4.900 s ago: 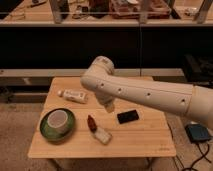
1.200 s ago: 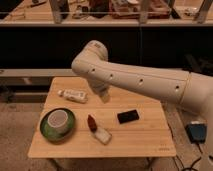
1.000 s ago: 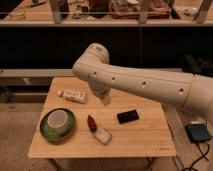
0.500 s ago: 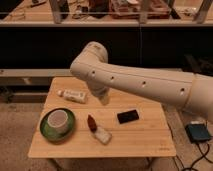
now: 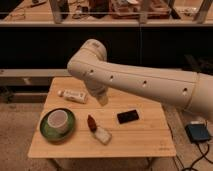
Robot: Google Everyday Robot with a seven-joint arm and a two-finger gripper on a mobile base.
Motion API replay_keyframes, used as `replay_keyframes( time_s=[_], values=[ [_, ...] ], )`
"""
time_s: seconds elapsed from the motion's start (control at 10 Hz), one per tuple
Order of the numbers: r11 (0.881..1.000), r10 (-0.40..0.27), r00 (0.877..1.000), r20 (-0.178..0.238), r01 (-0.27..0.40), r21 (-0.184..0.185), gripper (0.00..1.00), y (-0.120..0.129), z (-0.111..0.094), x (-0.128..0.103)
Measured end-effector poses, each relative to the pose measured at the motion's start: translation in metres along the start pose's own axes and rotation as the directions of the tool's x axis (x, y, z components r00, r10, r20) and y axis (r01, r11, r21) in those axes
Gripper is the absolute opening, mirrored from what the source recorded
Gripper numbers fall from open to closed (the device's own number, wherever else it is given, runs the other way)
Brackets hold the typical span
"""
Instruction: Move the arm in a circular motion
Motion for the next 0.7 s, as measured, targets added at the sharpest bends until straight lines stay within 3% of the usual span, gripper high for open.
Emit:
replay_keyframes(
  time_s=[0.3, 0.7],
  values=[
    [1.000, -0.015, 0.995, -0.099, 0.013, -0.019, 0.04, 0.031, 0.021, -0.014],
    [0.998, 0.004, 0.975, -0.222, -0.019, -0.064, 0.00, 0.067, 0.070, -0.041]
  ],
)
